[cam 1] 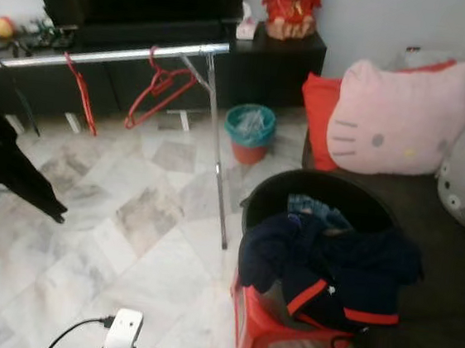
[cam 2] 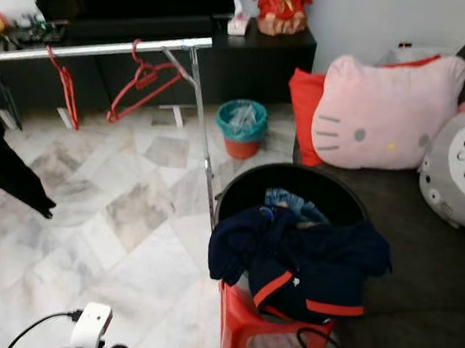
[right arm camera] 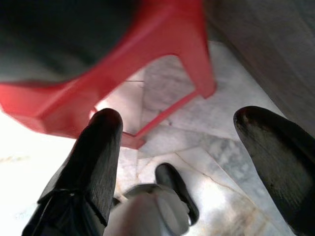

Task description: Hang hanger

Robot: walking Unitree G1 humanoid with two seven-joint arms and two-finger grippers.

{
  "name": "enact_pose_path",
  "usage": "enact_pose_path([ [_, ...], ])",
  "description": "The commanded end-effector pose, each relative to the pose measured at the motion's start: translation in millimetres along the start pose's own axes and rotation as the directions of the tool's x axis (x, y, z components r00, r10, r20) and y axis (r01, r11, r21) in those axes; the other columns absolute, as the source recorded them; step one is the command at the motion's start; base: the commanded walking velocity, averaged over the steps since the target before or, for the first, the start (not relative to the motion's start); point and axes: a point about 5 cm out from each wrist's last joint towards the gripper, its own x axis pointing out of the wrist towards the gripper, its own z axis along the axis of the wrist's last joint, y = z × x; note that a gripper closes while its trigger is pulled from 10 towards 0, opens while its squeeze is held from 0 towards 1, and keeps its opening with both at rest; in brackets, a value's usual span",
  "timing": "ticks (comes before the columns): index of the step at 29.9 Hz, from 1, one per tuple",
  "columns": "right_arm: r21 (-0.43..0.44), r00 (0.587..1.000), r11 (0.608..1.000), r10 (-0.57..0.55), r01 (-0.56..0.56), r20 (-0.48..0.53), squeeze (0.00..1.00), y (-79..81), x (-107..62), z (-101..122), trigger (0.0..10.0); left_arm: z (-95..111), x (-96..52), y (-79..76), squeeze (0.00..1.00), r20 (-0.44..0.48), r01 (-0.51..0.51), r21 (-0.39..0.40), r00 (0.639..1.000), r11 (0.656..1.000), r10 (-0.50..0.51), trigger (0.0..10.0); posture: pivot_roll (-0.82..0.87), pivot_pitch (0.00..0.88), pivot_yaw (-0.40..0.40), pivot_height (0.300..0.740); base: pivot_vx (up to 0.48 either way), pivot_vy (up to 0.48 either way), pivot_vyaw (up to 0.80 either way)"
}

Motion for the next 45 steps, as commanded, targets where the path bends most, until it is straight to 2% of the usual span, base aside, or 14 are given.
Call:
enact_pose_path([
  [1, -0.017, 1.0, 1.0, 0.022, -0.022, -0.019, 0.0, 6.5, -1.9, -8, 10.0, -10, -3.3, 8.6, 0.0, -0.036, -0.021, -0.002, 0.999, 1.0, 0.021, 10.0, -0.15, 0.016, 0.103, 0.74, 0.0, 0.0, 0.0],
  [5, -0.049, 1.0, 0.999, 0.001, -0.001, 0.0, 0.0, -2.1, -5.1, -11, 10.0, -11, -3.7, 9.7, 0.0, -0.039, -0.023, -0.004, 0.999, 1.0, 0.023, 10.0, -0.16, 0.017, 0.107, 0.74, 0.0, 0.0, 0.0],
  [11, -0.083, 0.993, 0.99, -0.116, 0.117, 0.022, 0.0, -36.1, -17.4, -22, 10.0, -12, -4.9, 14.1, 0.0, -0.049, -0.032, 0.003, 0.998, 0.999, 0.032, 10.0, -0.19, 0.013, 0.122, 0.74, 0.0, 0.0, 0.0],
  [16, -0.071, 0.977, 0.975, -0.212, 0.213, 0.017, 0.0, -75.5, -42.0, -46, 10.0, -6, -4.0, 14.4, 0.0, -0.038, -0.027, 0.014, 0.999, 1.0, 0.028, 10.0, -0.21, 0.004, 0.132, 0.74, 0.0, 0.0, 0.0],
  [18, -0.075, 0.976, 0.973, -0.216, 0.217, 0.016, 0.0, -78.2, -44.2, -48, 10.0, -6, -3.9, 14.3, 0.0, -0.037, -0.027, 0.014, 0.999, 1.0, 0.027, 10.0, -0.21, 0.004, 0.132, 0.74, 0.0, 0.0, 0.0],
  [23, -0.043, 0.967, 0.968, -0.244, 0.247, 0.066, 0.0, -100.9, -65.5, -60, 10.0, -2, -3.2, 13.7, 0.0, -0.029, -0.021, 0.022, 0.999, 1.0, 0.022, 10.0, -0.23, 0.0, 0.142, 0.74, 0.0, 0.0, 0.0],
  [26, -0.005, 0.968, 0.979, -0.2, 0.203, 0.151, 0.0, -100.6, -72.5, -58, 10.0, -1, -3.1, 13.8, 0.0, -0.028, -0.02, 0.024, 0.999, 1.0, 0.021, 10.0, -0.24, 0.0, 0.147, 0.74, 0.0, 0.0, 0.0],
  [27, 0.003, 0.953, 0.986, -0.161, 0.166, 0.258, 0.0, -98.7, -79.4, -52, 10.0, -1, -3.0, 13.8, 0.0, -0.029, -0.019, 0.027, 0.999, 0.999, 0.02, 10.0, -0.25, 0.0, 0.15, 0.74, 0.0, 0.0, 0.0],
  [28, 0.003, 0.953, 0.986, -0.161, 0.166, 0.258, 0.0, -98.7, -79.4, -52, 10.0, -1, -3.0, 13.8, 0.0, -0.029, -0.019, 0.027, 0.999, 0.999, 0.02, 10.0, -0.25, 0.0, 0.15, 0.74, 0.0, 0.0, 0.0],
  [29, 0.028, 0.921, 0.989, -0.143, 0.142, 0.361, 0.0, -98.2, -86.2, -43, 10.0, -1, -3.0, 13.8, 0.0, -0.031, -0.019, 0.03, 0.999, 0.999, 0.02, 10.0, -0.25, 0.0, 0.154, 0.74, 0.0, 0.0, 0.0],
  [33, 0.036, 0.855, 0.995, -0.098, 0.092, 0.51, 0.0, -97.3, -99.4, -21, 10.0, -1, -2.9, 13.5, 0.0, -0.034, -0.017, 0.033, 0.999, 0.999, 0.018, 10.0, -0.26, 0.0, 0.153, 0.74, 0.0, 0.0, 0.0],
  [36, -0.005, 0.791, 0.998, -0.043, 0.057, 0.611, 0.0, -93.1, -112.2, 13, 10.0, -2, -2.8, 12.7, 0.0, -0.036, -0.016, 0.031, 0.999, 0.999, 0.017, 10.0, -0.26, 0.0, 0.147, 0.74, 0.0, 0.0, 0.0],
  [38, -0.025, 0.763, 0.999, -0.016, 0.042, 0.646, 0.0, -91.1, -117.0, 29, 10.0, -2, -2.7, 12.4, 0.0, -0.036, -0.016, 0.028, 0.999, 0.999, 0.017, 10.0, -0.25, 0.0, 0.144, 0.74, 0.0, 0.0, 0.0],
  [45, -0.111, 0.745, 0.99, 0.139, -0.088, 0.652, 0.0, -79.9, -127.0, 47, 10.0, -2, -2.7, 13.1, 0.0, -0.032, -0.025, 0.013, 0.999, 1.0, 0.025, 10.0, -0.26, 0.0, 0.123, 0.74, 0.0, 0.0, 0.0],
])
